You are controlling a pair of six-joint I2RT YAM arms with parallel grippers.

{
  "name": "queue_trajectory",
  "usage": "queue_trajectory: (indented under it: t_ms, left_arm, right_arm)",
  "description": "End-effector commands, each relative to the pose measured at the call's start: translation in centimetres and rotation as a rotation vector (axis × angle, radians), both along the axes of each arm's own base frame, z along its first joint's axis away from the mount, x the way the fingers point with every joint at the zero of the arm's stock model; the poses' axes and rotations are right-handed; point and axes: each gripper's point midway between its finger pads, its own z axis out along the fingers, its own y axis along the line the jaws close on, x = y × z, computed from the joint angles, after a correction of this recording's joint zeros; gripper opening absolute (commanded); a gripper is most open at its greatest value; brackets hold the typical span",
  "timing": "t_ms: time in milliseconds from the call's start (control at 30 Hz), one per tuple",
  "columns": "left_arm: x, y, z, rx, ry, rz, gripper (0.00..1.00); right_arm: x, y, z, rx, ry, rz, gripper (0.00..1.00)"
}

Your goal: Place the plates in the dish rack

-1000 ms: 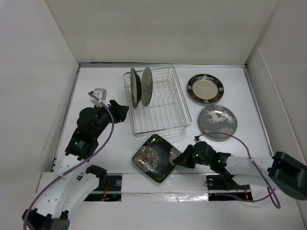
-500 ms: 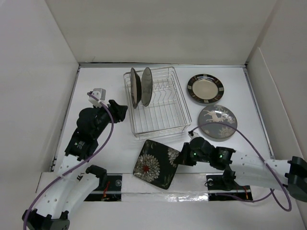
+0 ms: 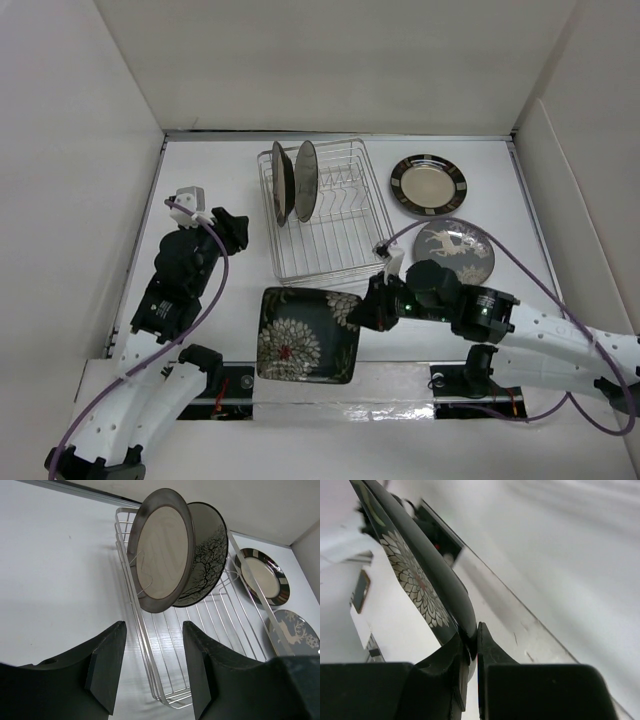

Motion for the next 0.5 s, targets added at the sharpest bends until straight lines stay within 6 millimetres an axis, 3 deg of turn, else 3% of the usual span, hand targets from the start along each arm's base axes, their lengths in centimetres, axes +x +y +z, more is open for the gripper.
queue_trajectory:
  t_ms: [0, 167, 200, 267, 300, 400, 433, 467]
  left_arm:
    - [0.2, 0.4, 2.1, -0.011, -0.044, 0.025, 0.45]
    - [0.3, -0.1, 1.8, -0.020, -0.040, 0.003, 0.45]
    - [0.3, -0.2, 1.7, -0.019, -0.035, -0.003, 0.45]
    - [0.1, -0.5, 1.6, -0.022, -0.034, -0.019, 0.45]
    - [0.2, -0.6, 1.5, -0.023, -0.034, -0.021, 0.45]
    - [0.3, -0.9, 1.2, -0.020, -0.020, -0.036, 0.45]
    - [0.2, -0.9, 1.3, -0.020, -0.019, -0.039, 0.45]
    - [0.1, -0.9, 1.3, -0.022, -0.023, -0.041, 0.45]
  right_arm:
    - [3.9, 1.2, 15.9, 0.410, -0.307, -0.089, 0.00]
    - [11.2, -3.0, 23.2, 0.539, -0.505, -0.391, 0.00]
    - [13.4, -4.7, 24.6, 0.550, -0.548, -0.477, 0.00]
    - [16.7, -5.7, 25.0, 0.539, -0.556, -0.565, 0.00]
    - [18.8, -7.2, 25.4, 0.537, -0.573, -0.633, 0.00]
    - [22.1, -8.2, 27.0, 0.584, -0.598, -0.693, 0.00]
    - [23.6, -9.8, 27.9, 0.581, -0.621, -0.782, 0.00]
    - [25.0, -10.3, 27.4, 0.556, -0.624, -0.827, 0.00]
